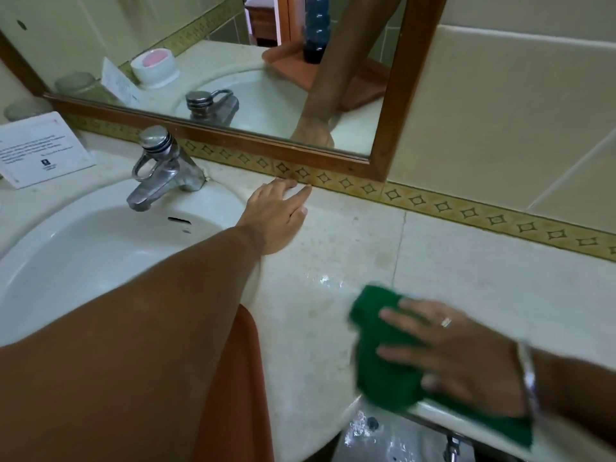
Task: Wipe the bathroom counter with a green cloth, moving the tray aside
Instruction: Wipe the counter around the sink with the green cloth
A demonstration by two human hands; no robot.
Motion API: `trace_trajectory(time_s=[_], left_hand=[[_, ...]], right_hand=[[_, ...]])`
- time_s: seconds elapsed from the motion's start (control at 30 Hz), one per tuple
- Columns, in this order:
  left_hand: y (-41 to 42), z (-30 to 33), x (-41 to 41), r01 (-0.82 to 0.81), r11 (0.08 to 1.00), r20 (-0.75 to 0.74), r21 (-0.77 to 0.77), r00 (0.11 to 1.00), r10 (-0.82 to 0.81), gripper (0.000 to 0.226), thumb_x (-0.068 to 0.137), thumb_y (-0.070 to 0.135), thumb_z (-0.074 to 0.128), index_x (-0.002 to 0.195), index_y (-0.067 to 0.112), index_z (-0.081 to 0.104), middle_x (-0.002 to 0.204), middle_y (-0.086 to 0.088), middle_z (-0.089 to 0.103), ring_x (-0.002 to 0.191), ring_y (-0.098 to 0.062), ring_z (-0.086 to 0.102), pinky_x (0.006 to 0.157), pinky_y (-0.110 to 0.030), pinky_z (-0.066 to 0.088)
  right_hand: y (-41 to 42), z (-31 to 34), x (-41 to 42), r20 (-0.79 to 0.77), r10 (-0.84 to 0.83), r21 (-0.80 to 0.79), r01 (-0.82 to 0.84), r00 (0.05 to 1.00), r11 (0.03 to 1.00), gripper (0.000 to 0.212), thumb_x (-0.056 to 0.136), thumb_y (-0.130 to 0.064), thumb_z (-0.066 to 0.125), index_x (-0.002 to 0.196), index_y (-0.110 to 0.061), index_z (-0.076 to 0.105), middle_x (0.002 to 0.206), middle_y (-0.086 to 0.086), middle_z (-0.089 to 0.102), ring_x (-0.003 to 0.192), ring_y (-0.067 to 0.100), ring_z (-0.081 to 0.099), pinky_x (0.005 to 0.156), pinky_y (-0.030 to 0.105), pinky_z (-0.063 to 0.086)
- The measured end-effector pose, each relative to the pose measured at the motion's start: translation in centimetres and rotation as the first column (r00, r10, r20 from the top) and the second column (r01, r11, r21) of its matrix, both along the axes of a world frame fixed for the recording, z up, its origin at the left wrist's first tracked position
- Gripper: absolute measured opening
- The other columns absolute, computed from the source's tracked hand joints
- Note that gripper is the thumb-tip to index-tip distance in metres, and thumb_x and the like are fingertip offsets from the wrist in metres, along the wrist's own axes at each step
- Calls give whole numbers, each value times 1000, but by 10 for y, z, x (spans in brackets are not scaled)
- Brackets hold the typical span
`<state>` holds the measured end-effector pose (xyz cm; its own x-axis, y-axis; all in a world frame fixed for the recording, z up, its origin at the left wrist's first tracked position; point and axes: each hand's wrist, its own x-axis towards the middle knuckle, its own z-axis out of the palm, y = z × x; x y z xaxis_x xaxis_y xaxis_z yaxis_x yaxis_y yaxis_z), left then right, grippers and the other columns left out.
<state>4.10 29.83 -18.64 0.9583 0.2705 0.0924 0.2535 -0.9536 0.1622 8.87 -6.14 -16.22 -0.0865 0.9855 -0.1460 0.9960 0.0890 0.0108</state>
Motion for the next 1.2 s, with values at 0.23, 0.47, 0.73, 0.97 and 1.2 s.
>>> trace_trajectory(time_s=[0.23,0.47,0.73,0.97,1.2], left_hand=[[5,2,8,0,1000,1,4,1000,0,51,101,38,28,150,27,34,151,-11,36,139,-28,29,117,-48,22],[5,-7,-12,-20,1000,-22,-5,1000,20,52,101,39,26,151,28,32,153,-9,35,141,-26,27,118,-47,20],[-21,-21,-8,4,998,-18,-63,1000,-5,51,101,41,28,151,32,31,152,-6,36,139,-24,28,117,-46,20],[-5,-14,-11,14,1000,0,-20,1000,-14,51,101,39,29,151,31,33,151,-6,37,140,-22,27,118,-45,21],[16,-3,7,11,999,-30,34,1000,-10,52,102,40,26,152,30,28,153,-8,34,141,-24,26,117,-46,21]], right_hand=[[102,8,54,186,-600,-70,620,778,781,61,93,-54,7,149,-38,-9,161,13,-4,145,34,3,116,42,5],[36,-12,-14,-67,-70,-36,67,995,997,53,94,-52,26,147,-43,23,155,6,30,138,34,33,107,58,27],[111,-11,28,59,-610,-17,612,790,791,57,93,-49,21,148,-45,5,160,8,7,142,36,13,113,50,15],[22,-15,-7,-72,-15,-44,12,997,999,47,95,-52,24,141,-47,32,153,2,34,129,32,48,95,55,47],[121,-6,25,43,-572,-56,574,819,817,60,92,-52,17,146,-47,-8,161,6,-7,146,34,-1,117,49,5]])
